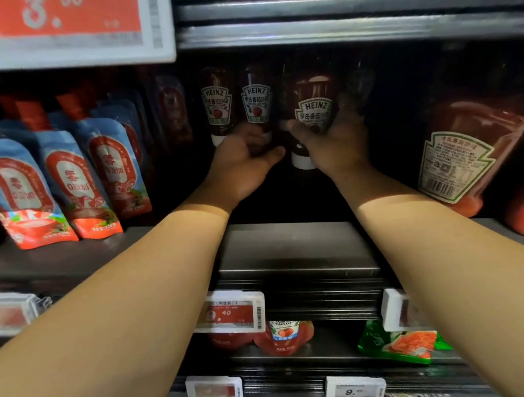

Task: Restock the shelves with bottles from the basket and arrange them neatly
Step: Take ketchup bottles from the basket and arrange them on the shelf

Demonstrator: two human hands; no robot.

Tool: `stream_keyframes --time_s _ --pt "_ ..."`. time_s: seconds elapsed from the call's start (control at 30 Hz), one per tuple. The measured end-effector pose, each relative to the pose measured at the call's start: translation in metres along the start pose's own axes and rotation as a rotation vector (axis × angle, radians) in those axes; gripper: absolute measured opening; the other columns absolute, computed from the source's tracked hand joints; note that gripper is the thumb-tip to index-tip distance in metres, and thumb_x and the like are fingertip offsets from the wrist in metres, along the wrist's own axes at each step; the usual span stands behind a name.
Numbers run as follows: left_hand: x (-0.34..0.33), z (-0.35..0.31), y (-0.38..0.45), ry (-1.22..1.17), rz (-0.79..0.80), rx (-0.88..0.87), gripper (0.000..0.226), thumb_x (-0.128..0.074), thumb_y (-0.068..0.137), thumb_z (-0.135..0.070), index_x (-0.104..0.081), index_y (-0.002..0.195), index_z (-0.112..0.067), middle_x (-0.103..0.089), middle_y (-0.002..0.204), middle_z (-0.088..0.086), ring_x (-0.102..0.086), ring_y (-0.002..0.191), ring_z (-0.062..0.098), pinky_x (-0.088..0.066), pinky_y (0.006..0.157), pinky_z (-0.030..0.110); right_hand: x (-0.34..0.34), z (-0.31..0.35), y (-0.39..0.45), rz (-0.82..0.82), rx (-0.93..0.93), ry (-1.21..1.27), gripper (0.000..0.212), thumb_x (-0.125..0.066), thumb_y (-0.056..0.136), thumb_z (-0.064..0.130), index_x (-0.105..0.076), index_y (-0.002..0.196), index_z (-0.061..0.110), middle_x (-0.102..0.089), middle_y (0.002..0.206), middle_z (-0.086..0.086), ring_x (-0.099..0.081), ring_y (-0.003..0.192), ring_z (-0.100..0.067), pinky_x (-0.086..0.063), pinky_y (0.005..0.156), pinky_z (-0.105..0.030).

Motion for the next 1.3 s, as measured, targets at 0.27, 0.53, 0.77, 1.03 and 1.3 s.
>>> stream_keyframes --time_s 0.27,0.53,0.77,1.03,1.3 --pt "0.006 -0.002 0.001 0.281 -0.103 -0.042 0.035 -0.074 0.087 -0.024 -0.067 0.121 -0.023 -0.071 0.111 -0.005 -0.066 0.111 0.017 -0.041 0.085 0.013 -0.017 -0.018 0.015 0.012 -0.089 -0.221 0.061 -0.074 0.079 0.019 -0.052 0.135 0.008 -0.061 0.134 -0.013 -0.059 0.124 -0.031 -0.052 0.101 -0.039" --pt "0.007 -0.001 0.004 0.374 -0.120 -0.038 0.035 -0.067 0.092 -0.025 -0.068 0.126 -0.019 -0.070 0.126 0.003 -0.062 0.121 0.023 -0.041 0.093 0.016 -0.043 -0.029 0.051 0.061 -0.118 -0.216 0.058 -0.076 0.083 0.020 -0.053 0.136 0.009 -0.059 0.138 -0.011 -0.058 0.128 -0.028 -0.050 0.105 -0.037" --pt "0.012 0.011 0.009 0.288 -0.162 0.063 0.026 -0.071 0.088 -0.024 -0.070 0.114 -0.022 -0.071 0.116 -0.001 -0.063 0.106 0.013 -0.039 0.085 0.015 -0.035 -0.041 0.033 0.145 -0.153 -0.308 0.083 -0.079 0.083 0.034 -0.036 0.151 0.014 -0.050 0.151 -0.010 -0.049 0.138 -0.028 -0.042 0.113 -0.036" --pt "0.013 -0.002 -0.002 0.137 -0.163 0.030 0.021 -0.077 0.084 -0.014 -0.072 0.104 -0.017 -0.072 0.103 0.002 -0.066 0.097 0.015 -0.045 0.083 0.017 0.001 0.006 -0.073 0.630 0.035 -0.666 0.063 -0.068 0.090 0.039 -0.047 0.145 0.016 -0.050 0.148 -0.010 -0.051 0.132 -0.030 -0.039 0.098 -0.026" --pt "-0.041 -0.073 -0.033 0.257 0.117 -0.075 0.025 -0.080 0.070 -0.049 -0.069 0.085 -0.033 -0.073 0.093 -0.009 -0.070 0.092 0.014 -0.056 0.080 0.029 0.159 0.017 -0.156 0.271 0.027 -0.428 0.016 -0.075 0.081 0.037 -0.068 0.094 0.030 -0.071 0.092 0.012 -0.066 0.087 -0.006 -0.051 0.081 -0.023"
Point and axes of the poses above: each hand's wrist, its own y-axis towards the middle knuckle, its own x-axis out of the back of the hand, z = x × y, the point moved 8 cm from there along y, towards the middle knuckle
